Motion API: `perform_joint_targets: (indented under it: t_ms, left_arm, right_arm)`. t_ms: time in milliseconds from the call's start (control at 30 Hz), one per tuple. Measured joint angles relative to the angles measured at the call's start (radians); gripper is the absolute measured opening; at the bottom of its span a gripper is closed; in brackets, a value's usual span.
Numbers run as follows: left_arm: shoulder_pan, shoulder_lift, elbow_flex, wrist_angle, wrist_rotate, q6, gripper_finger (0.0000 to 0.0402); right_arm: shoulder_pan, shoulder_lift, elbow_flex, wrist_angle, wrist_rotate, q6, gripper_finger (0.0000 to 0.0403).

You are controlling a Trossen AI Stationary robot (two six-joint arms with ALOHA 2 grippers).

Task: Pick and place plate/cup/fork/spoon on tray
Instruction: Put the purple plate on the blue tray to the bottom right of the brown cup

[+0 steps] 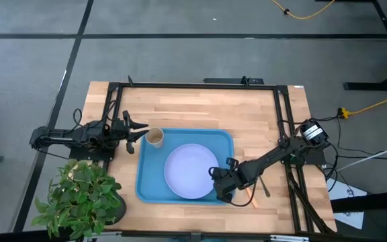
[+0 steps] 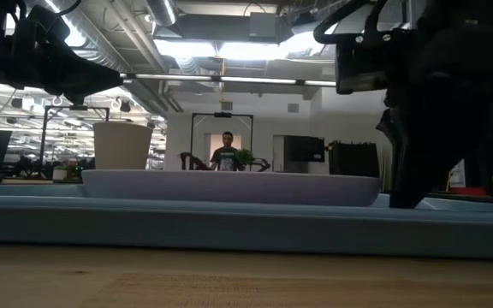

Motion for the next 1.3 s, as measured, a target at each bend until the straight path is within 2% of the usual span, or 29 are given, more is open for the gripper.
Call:
perform_joint_targets:
  t_ms: [800, 1067, 1167, 1300]
  left_arm:
    - [0.000, 0.000, 0.000, 0.000, 0.000, 0.000, 0.0101]
    - [0.000, 0.000, 0.000, 0.000, 0.000, 0.000, 0.0101]
    - [0.000, 0.000, 0.000, 0.000, 0.000, 0.000, 0.0101]
    - [0.000, 0.000, 0.000, 0.001, 0.000, 0.000, 0.0101]
  right_arm:
    - [-0.052, 0.018, 0.000, 0.105, -0.019, -0.104, 0.0058]
    - [-0.056, 0.018, 0.000, 0.151, 0.040, -0.130, 0.0058]
    - [-0.056, 0.017, 0.002, 0.122, 0.046, -0.123, 0.0058]
    - [-0.056, -0.001, 0.002, -0.015, 0.051, -0.016, 0.0058]
